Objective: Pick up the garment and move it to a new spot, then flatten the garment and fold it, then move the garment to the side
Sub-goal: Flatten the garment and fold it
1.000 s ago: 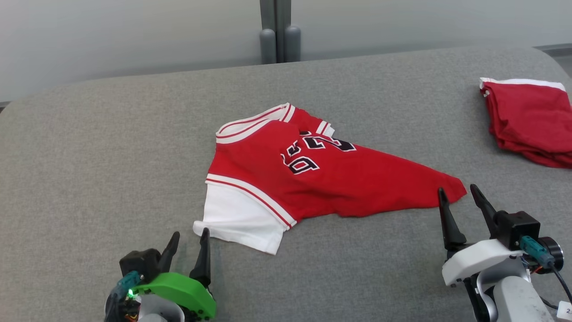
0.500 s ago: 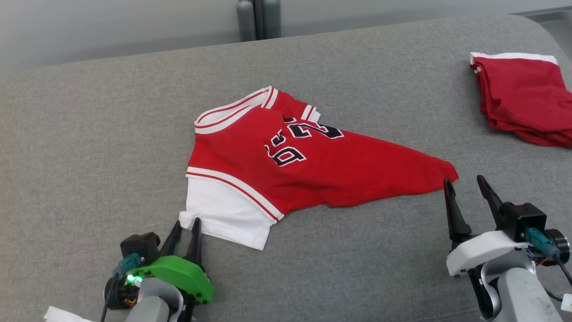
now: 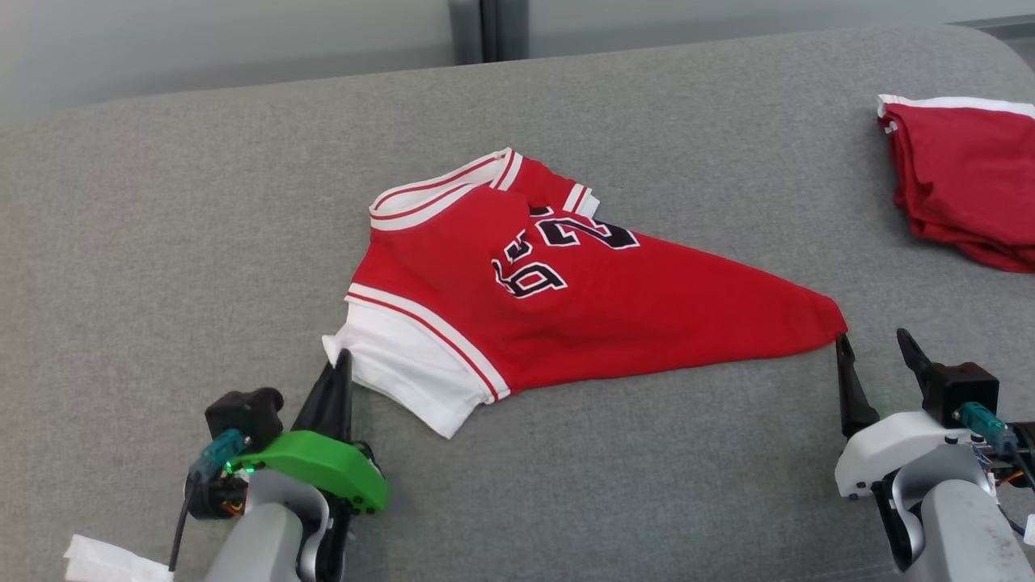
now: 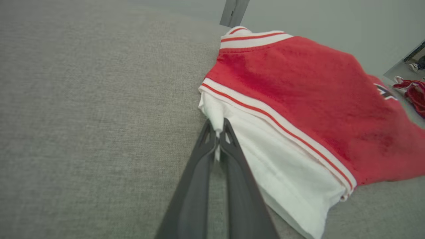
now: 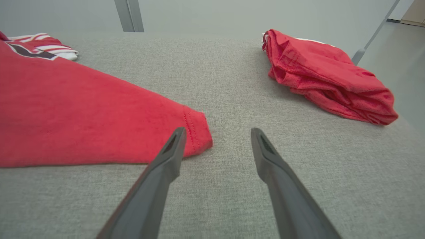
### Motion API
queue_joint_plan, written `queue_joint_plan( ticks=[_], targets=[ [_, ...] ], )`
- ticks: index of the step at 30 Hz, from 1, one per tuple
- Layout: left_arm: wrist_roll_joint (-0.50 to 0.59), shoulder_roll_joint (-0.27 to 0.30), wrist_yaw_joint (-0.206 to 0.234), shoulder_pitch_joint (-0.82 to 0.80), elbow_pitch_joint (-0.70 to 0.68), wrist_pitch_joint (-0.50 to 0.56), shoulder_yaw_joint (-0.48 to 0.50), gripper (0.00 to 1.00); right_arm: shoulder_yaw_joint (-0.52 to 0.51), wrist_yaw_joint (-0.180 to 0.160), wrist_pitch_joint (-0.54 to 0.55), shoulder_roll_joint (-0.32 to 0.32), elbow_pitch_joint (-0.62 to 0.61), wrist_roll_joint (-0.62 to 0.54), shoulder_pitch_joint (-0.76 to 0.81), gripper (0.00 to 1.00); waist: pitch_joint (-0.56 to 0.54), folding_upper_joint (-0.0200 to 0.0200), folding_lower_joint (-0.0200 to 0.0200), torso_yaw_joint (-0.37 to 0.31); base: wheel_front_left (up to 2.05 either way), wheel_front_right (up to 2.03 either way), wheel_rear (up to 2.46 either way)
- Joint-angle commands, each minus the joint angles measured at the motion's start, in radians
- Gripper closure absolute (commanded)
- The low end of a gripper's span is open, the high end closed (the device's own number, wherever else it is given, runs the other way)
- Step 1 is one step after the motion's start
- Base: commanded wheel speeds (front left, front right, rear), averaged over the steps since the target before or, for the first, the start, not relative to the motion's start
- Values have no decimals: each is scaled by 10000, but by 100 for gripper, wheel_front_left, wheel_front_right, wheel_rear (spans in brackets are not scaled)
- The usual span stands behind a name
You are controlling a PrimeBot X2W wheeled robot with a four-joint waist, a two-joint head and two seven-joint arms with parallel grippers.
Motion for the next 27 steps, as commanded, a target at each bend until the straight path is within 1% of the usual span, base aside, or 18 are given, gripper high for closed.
queue_joint_plan(
  ticks=[1,5,8,15,17,18,19,20,23,27],
  targets=[
    [79,128,-31,205,-240,-49,184,100,-130,-16,44,-28,183,-123,-142,0,26,-1,0,105,0,0,0],
    [336,158,-32,623,-999,-41,599,100,-435,-16,190,-28,786,-507,-464,0,70,-1,0,274,0,0,0],
    [475,124,-32,932,-1395,-41,739,100,-353,-16,384,-34,1263,-585,-664,0,91,-1,0,447,0,0,0],
    [594,18,-31,1274,-1798,-42,961,100,349,-16,680,-33,1932,84,-584,0,40,-1,0,660,0,0,0],
    [611,-6,-31,1330,-1869,-42,977,100,509,-15,744,-24,2103,290,-582,47,1,-1,0,694,0,0,0],
    [597,-18,-29,1350,-1947,-42,981,100,591,-11,768,-16,2175,350,-598,65,-17,-1,0,708,0,0,0],
    [598,-26,-29,1365,-1991,-42,989,100,682,-10,816,-4,2241,415,-622,78,-35,-1,0,717,0,0,0],
    [620,-30,-29,1371,-2037,-42,991,100,771,-8,854,1,2293,487,-650,100,-54,-1,0,722,0,0,0],
    [677,-28,-22,1379,-2224,-42,1004,100,1054,-8,897,-5,2286,879,-770,100,-150,-1,0,714,0,0,0],
    [556,73,-19,1330,-2631,-43,985,100,1284,-10,802,-33,1850,1256,-1037,100,-381,-1,0,622,0,0,0]
  ],
)
